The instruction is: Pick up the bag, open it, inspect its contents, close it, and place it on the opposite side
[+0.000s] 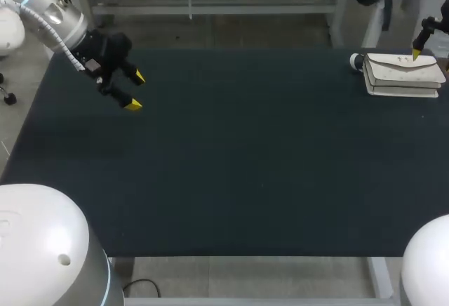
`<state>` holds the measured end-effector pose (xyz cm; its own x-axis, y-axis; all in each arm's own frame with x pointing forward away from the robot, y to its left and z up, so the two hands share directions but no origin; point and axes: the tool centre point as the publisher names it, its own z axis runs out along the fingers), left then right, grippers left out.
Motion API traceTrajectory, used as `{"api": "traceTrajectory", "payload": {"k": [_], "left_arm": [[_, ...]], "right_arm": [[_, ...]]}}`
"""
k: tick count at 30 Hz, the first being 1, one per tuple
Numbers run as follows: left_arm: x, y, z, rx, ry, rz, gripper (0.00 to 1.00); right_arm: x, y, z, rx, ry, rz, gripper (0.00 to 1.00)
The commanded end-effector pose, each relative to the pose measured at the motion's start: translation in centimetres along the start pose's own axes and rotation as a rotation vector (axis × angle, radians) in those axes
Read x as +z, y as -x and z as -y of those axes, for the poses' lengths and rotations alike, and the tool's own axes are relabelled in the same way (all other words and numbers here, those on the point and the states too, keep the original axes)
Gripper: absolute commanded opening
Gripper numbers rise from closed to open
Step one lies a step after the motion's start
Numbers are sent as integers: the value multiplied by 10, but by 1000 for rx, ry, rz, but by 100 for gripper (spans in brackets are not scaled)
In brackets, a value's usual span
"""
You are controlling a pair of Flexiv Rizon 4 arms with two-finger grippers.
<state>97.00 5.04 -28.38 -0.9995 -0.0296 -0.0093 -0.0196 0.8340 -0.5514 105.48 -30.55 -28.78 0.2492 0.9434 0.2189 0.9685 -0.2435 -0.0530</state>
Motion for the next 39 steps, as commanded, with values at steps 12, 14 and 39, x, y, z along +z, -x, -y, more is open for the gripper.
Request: {"api": "traceTrajectory", "payload": {"k": [12,14,39], "left_arm": [[7,3,2,17,3,-11,100],[7,3,2,17,3,-11,100],[7,3,2,17,3,-11,100]], "right_arm": [[12,24,-27,18,-41,-85,100],[12,31,-30,29,-41,-87,100],[52,76,-72,78,-72,-249,77]]}}
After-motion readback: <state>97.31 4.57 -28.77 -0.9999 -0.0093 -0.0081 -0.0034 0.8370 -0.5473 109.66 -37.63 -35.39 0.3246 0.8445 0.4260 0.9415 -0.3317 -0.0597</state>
